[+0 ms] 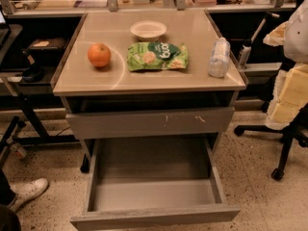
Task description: Place blue plastic bottle into middle drawer
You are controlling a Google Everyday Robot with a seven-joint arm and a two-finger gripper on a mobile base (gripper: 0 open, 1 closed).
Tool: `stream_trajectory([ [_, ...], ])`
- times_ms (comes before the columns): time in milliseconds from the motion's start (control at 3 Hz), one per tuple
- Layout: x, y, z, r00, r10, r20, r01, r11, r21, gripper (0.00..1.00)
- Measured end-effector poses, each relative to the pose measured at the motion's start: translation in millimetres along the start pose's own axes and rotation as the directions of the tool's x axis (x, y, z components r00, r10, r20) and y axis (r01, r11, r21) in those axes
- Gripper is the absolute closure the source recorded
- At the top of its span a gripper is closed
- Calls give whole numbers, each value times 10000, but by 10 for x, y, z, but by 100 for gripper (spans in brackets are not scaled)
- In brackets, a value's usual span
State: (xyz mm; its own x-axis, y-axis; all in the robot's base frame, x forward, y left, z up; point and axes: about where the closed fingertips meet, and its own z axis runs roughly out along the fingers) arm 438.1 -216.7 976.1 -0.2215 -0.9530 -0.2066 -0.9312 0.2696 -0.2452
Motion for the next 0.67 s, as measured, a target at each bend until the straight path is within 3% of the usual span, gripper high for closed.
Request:
stream_trajectory([
  [333, 0, 0, 0, 10000, 1, 0, -1, 10000, 1, 0],
  [667, 21, -100, 77, 9968, 801, 77, -803, 9961, 364, 0],
])
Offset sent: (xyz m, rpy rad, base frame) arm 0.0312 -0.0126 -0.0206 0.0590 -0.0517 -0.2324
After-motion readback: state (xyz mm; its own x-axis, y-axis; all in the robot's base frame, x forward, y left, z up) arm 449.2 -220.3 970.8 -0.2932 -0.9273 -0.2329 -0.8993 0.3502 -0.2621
